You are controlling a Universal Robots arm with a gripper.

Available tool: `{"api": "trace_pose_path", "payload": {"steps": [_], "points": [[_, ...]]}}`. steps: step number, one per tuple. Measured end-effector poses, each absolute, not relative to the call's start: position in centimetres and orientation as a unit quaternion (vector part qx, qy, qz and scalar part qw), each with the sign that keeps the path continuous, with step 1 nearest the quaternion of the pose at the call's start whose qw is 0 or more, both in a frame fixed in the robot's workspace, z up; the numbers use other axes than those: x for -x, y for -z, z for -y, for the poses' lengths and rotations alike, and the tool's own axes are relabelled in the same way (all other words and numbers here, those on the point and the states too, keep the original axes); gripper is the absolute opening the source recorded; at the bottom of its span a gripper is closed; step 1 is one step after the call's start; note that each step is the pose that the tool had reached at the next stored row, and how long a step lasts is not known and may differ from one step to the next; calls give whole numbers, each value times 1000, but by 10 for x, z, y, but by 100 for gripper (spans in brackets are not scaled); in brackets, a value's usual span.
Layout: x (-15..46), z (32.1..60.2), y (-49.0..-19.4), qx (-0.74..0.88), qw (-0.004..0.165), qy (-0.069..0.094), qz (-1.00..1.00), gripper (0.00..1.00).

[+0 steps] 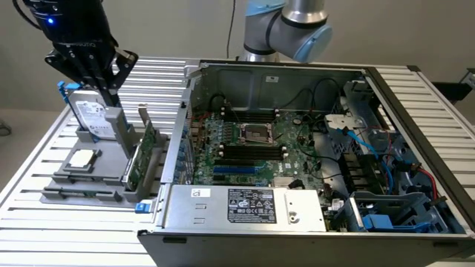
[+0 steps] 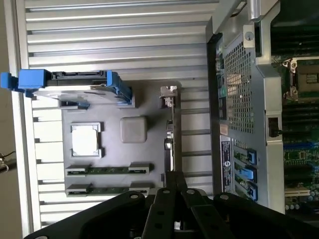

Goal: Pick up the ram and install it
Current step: 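Reach for the ram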

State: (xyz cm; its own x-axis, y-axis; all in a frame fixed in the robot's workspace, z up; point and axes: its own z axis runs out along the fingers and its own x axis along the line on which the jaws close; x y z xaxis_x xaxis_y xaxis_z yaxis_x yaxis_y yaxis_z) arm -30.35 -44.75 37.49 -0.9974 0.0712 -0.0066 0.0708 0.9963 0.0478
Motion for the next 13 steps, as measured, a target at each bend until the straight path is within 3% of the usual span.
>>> {"api": "trace_pose_path", "payload": {"steps": [13], "points": [[337, 469, -360, -36, -9, -23, -999, 11]]}}
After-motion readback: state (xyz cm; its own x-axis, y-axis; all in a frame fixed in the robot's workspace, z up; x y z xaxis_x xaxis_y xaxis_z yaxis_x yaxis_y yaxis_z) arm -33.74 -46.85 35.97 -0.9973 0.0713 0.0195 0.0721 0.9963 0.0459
